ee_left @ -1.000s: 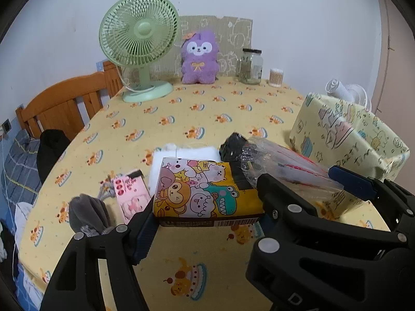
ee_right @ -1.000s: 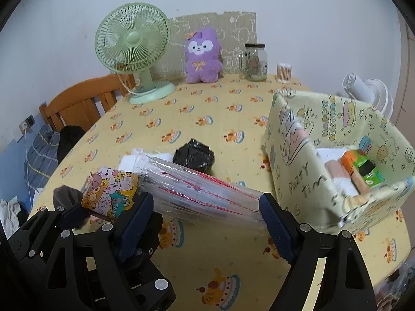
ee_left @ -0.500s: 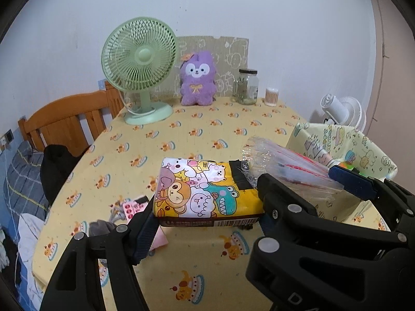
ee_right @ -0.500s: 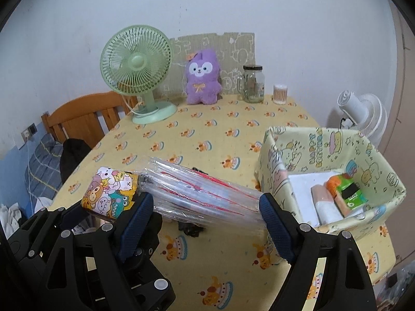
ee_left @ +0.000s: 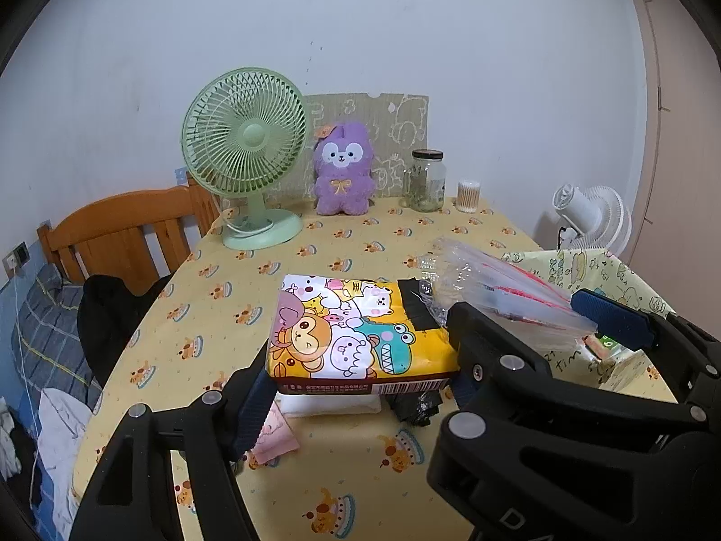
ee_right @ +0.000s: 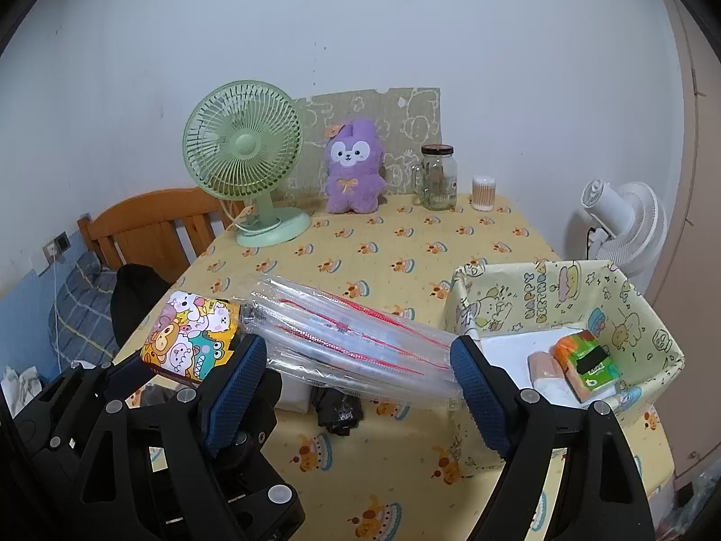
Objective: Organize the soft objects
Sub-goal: 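Lift both held items and carry them toward the patterned box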
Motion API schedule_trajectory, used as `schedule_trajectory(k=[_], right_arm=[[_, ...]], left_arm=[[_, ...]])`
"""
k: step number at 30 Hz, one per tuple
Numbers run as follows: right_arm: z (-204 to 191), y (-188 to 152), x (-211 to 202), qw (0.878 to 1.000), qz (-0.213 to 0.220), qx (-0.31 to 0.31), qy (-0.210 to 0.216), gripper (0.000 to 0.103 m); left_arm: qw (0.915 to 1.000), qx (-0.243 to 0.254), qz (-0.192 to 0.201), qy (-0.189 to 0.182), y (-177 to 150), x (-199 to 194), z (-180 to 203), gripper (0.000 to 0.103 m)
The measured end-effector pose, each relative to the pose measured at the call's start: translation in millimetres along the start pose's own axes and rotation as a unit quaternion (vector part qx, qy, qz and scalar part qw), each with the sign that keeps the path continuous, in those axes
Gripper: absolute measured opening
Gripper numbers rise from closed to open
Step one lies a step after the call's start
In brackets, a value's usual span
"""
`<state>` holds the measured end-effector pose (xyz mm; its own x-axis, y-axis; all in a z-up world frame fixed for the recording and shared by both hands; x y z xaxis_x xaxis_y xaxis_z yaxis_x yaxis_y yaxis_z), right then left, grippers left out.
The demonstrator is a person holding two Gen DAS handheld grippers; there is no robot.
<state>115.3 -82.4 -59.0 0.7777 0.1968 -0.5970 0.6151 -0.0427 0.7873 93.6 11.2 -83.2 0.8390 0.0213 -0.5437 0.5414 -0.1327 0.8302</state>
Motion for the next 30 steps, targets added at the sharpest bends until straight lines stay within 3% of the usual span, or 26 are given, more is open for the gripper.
schedule_trajectory(k=[30], right_arm=[[46.3,24.7,-24.7,0.999,0.029,0.010,-0.022,0.085]], left_arm=[[0.9994,0.010,0.028,-0.017,32.0,-5.6,46.0,0.075]])
Point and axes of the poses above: each gripper's, at about its wrist camera, not at the fingertips, and x roughly the way its jaws point, z to its right, y to its top, the point moved 3 cm from there along x, roughly the way its jaws point, and after that the axes turned 7 degrees about x, right-handed, at the moved point
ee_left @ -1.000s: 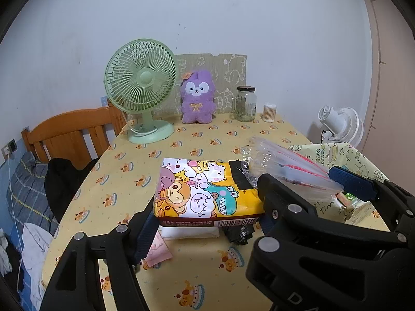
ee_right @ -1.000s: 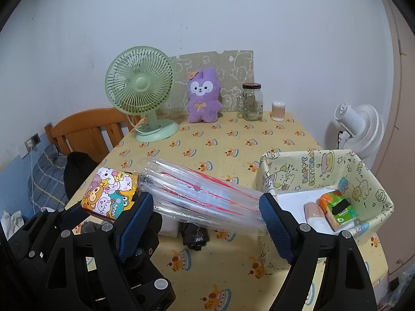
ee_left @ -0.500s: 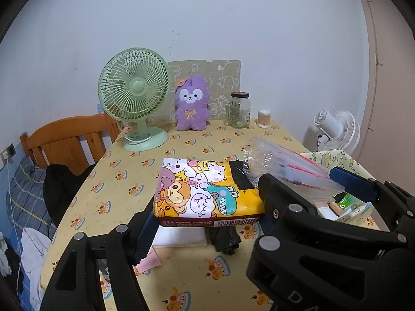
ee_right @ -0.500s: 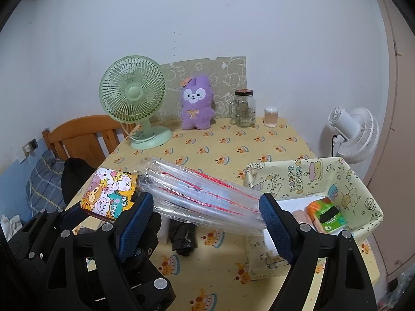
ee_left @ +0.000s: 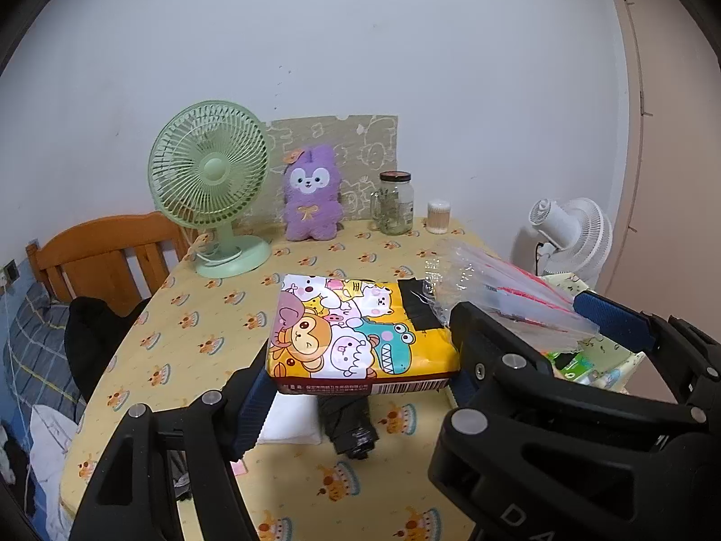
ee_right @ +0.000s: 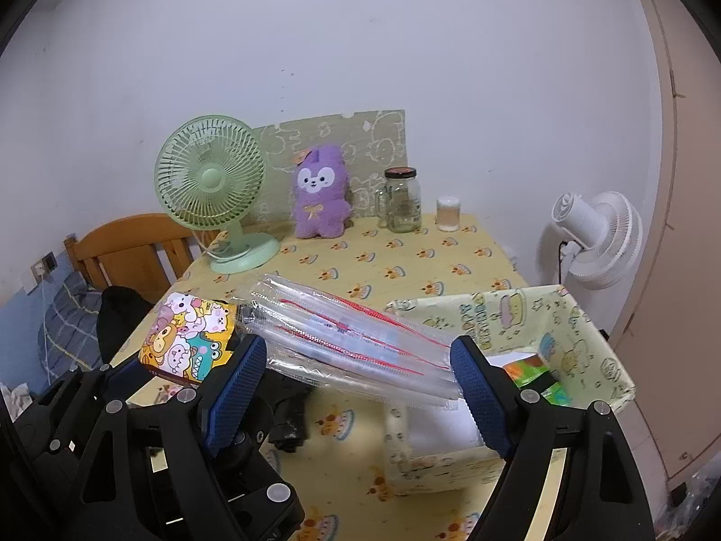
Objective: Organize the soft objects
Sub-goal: 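Lift both held items and carry them toward the patterned box, then lower the straw bag and yellow pouch into the box with both tools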
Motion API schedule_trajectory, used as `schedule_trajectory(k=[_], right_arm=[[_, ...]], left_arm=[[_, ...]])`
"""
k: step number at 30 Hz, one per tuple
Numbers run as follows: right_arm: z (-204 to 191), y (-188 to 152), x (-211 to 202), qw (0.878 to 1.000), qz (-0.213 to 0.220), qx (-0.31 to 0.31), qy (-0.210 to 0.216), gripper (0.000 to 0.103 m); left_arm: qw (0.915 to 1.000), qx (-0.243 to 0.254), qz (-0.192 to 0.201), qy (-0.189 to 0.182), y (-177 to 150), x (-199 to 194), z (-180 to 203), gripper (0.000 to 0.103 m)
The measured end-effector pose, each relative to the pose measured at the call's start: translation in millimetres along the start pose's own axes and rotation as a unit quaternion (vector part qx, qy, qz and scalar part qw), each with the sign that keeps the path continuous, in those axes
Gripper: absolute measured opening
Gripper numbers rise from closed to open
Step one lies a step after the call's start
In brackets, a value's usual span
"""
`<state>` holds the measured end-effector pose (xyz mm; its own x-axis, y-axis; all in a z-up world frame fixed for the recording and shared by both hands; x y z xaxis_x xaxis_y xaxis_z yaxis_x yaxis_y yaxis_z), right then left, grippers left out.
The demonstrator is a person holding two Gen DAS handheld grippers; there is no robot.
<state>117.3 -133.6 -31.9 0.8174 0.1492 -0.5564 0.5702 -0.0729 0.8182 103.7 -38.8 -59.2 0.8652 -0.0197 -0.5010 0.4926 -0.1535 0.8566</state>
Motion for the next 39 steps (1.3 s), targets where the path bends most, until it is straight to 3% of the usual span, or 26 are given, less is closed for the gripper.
schedule_trajectory(k=[15,39], right_arm=[[32.4,16.3,-10.4,0.999,0.023,0.009,-0.021,0.086],[99.0,21.2,-0.8,0.996,0.028,0.035,-0.072,0.086]], left_arm=[[0.9997,0.011,0.019,-0.010,19.0,0.3,31.3,0.075],[0.9973,0.022,0.006,-0.069,28.7,33.9,93.1,0.075]])
Point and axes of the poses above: each gripper's, at about its wrist camera, not at the fingertips, and x roughly the way its jaws point, z to its right, y to its top, the point moved 3 cm from there along x, roughly the way its jaws point, and after that the axes turned 7 degrees about x, right-handed, at the moved point
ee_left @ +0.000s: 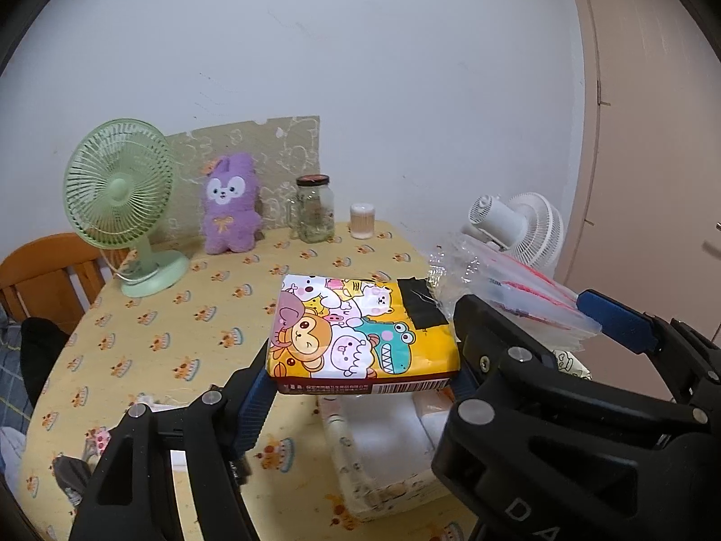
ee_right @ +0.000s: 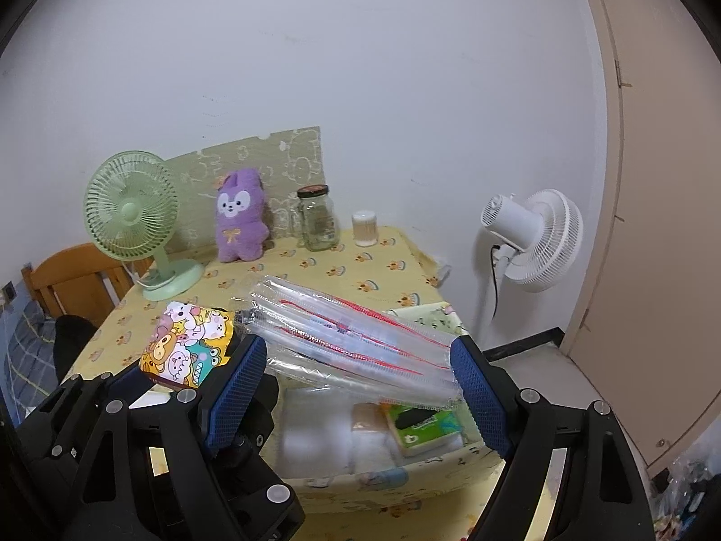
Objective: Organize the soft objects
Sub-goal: 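Lower the straw bag and yellow pouch into the box with both tools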
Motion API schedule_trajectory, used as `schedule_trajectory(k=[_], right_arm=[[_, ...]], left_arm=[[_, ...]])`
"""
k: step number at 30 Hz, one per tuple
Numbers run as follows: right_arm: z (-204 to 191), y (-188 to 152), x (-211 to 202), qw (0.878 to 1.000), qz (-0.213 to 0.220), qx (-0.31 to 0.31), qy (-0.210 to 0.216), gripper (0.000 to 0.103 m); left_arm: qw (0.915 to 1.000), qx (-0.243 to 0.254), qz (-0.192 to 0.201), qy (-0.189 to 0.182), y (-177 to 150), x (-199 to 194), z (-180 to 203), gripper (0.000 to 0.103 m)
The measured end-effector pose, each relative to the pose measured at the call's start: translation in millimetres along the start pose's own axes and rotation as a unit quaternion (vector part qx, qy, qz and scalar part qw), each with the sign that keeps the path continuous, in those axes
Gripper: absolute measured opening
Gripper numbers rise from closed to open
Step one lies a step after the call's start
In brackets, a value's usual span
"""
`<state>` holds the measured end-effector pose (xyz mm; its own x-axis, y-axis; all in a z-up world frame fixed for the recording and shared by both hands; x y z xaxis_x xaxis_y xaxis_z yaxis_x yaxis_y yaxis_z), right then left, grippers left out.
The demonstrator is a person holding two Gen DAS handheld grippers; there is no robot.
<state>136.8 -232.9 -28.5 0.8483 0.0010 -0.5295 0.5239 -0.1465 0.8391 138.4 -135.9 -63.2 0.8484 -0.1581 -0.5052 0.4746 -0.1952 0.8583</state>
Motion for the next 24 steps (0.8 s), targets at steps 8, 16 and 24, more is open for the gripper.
schedule_trajectory(k=[8,16,24], right_arm=[[19.6,-6.1,19.8,1.000,-0.017,0.007,-0.025,0.086],[32.1,-16.3,44.7,0.998,-0.048,0.020,-0.033,0.085],[33.3,-19.3,57.2,0.997,-0.066,0.020,-0.025,0.094]], left_arm=[[0.9994,0.013,-0.024,-0.022,-1.8,28.5,16.2,0.076],[0.9975,0.029,-0.058,-0.028,-9.0,51.6,21.2,0.094],[0.9968,0.035,-0.068,-0.025,-12.3,56.9,23.8,0.098]])
Point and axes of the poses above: each gripper's, at about its wrist camera, not at the fingertips, and x roughly the way its jaws point, z to its right, y to its top, the point moved 3 cm from there along x, roughly the way its jaws point, and after that the axes turned 7 degrees about x, right-handed, at the moved point
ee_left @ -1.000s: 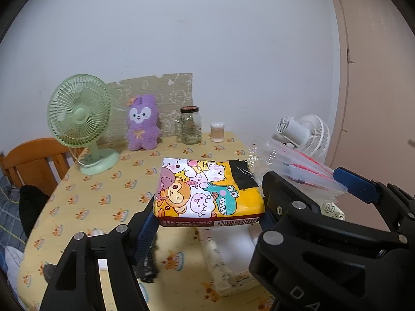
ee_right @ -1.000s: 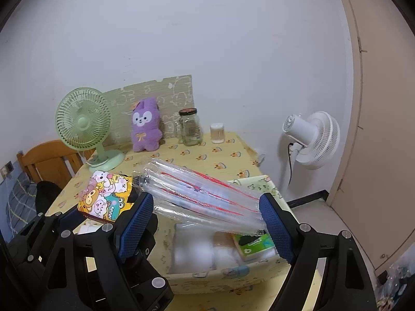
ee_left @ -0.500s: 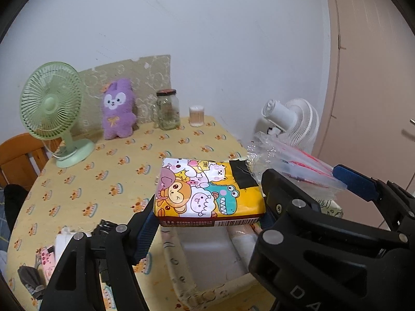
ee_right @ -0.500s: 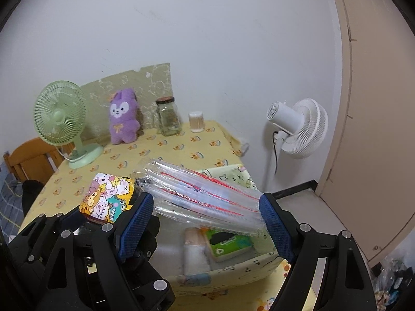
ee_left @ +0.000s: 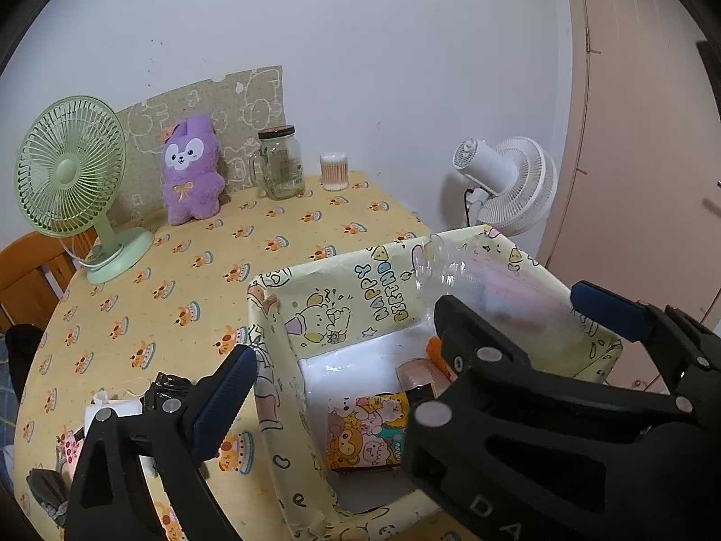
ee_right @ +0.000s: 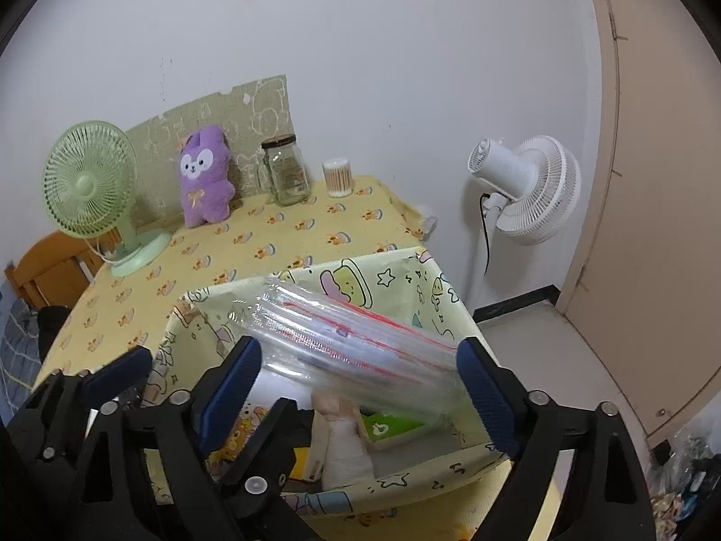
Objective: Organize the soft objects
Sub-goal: 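Lower the straw bag and yellow pouch into the box with both tools, then open both tools and withdraw them from the box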
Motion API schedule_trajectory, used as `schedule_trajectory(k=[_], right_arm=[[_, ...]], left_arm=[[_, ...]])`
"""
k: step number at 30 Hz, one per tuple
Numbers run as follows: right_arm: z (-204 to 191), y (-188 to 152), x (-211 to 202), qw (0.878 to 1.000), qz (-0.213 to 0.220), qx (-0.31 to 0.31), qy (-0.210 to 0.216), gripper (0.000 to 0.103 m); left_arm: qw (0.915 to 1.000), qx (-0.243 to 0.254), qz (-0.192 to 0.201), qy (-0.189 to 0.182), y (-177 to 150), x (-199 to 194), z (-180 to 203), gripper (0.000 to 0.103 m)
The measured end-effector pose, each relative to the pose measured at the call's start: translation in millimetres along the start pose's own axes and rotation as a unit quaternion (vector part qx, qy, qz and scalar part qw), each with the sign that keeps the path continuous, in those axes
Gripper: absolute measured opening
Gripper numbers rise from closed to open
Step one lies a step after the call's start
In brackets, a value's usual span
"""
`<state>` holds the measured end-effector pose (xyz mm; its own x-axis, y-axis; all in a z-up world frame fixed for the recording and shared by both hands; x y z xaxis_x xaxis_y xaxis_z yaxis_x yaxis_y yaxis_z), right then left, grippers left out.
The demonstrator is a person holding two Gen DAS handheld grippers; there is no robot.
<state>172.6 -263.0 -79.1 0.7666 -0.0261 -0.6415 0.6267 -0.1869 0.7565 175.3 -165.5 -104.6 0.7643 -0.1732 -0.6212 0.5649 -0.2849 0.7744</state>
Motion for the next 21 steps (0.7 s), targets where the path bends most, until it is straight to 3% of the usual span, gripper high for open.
schedule_trajectory(k=[3,21], right_arm=[[-0.6,-1.2,0.0,1.000,-0.002,0.000,-0.004,0.098],[-23.1,-0.1,-35.1,1.000,0.013,-0.013,-0.004,0.098]], left_arm=[[1.0000,0.000,-0.001,0.001,-1.2,-0.6,-0.6,0.098],[0.9996,-0.010,0.027,0.006,-2.5,-40.5,-17.4,0.100]])
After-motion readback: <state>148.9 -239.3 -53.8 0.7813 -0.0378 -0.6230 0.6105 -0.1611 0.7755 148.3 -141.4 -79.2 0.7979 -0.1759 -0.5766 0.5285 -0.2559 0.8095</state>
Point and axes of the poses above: each gripper's, at about its wrist camera, not at the fingertips, and x roughly the way its jaws point, z to its right, y to its top, the point moved 3 cm from there along x, roughly the way its jaws point, and after that the axes turned 7 degrees about x, right-handed, at the moved point
